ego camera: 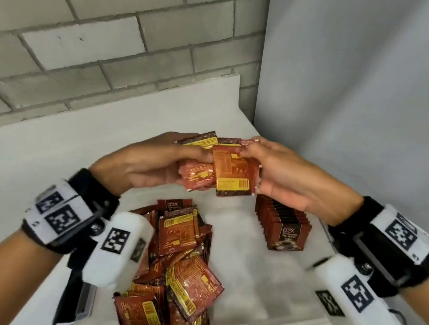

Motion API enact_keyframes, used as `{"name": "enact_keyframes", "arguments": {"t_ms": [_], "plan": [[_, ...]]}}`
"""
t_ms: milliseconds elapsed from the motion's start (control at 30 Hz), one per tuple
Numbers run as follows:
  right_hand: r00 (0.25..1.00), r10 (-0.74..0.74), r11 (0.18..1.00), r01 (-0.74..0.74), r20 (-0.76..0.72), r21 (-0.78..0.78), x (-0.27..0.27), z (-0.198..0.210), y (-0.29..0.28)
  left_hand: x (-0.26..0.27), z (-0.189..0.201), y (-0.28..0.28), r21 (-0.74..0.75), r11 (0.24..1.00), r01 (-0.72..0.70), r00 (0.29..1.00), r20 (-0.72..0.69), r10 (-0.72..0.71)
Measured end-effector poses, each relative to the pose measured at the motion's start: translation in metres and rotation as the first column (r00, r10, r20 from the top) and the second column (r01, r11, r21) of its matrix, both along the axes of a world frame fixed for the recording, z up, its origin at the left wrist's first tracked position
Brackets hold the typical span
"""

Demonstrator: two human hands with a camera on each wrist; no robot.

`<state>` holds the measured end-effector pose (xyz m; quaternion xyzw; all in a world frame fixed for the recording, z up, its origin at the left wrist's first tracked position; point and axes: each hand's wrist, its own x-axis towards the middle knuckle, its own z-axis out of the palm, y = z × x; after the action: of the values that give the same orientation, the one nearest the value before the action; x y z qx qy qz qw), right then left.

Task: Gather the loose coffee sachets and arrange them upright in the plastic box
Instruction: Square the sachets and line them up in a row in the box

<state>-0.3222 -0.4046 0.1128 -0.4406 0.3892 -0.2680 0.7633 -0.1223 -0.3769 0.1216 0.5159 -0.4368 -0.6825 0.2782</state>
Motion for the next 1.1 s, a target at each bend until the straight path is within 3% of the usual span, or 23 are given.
{"name": "enact_keyframes", "arguments": {"t_ms": [100, 167, 433, 667, 833, 967, 1100], "plan": [[0.997, -0.077, 0.997, 0.076, 0.027, 0.013, 0.004, -0.002, -0.014, -0.022, -0.012, -0.008, 0.005, 0.980, -0.200, 0.971, -0.134, 0.199], [0.994, -0.109, 0.994, 0.108, -0.007, -0.019, 0.006, -0.005, -0.021, -0.033, -0.019, -0.012, -0.012, 0.965, -0.263, 0.947, -0.196, 0.256], [0.997, -0.077, 0.981, 0.074, -0.010, -0.179, 0.011, -0.023, -0.029, -0.050, -0.039, -0.027, -0.051, 0.918, -0.393, 0.874, -0.331, 0.356], [0.984, -0.156, 0.969, 0.169, 0.083, -0.180, 0.013, -0.033, -0.034, -0.051, -0.051, -0.024, 0.050, 0.919, -0.392, 0.722, -0.602, 0.341], [0.984, -0.101, 0.975, 0.127, 0.149, -0.181, 0.011, -0.031, -0.032, -0.056, -0.053, -0.024, 0.000, 0.938, -0.347, 0.781, -0.553, 0.289], [0.999, -0.035, 0.937, 0.037, 0.012, -0.348, 0.014, -0.038, -0.028, -0.054, -0.051, -0.026, 0.024, 0.920, -0.391, 0.774, -0.532, 0.343], [0.970, -0.173, 0.870, 0.069, -0.171, -0.488, 0.012, -0.044, -0.035, -0.051, -0.052, -0.026, -0.020, 0.925, -0.378, 0.802, -0.506, 0.317]]}}
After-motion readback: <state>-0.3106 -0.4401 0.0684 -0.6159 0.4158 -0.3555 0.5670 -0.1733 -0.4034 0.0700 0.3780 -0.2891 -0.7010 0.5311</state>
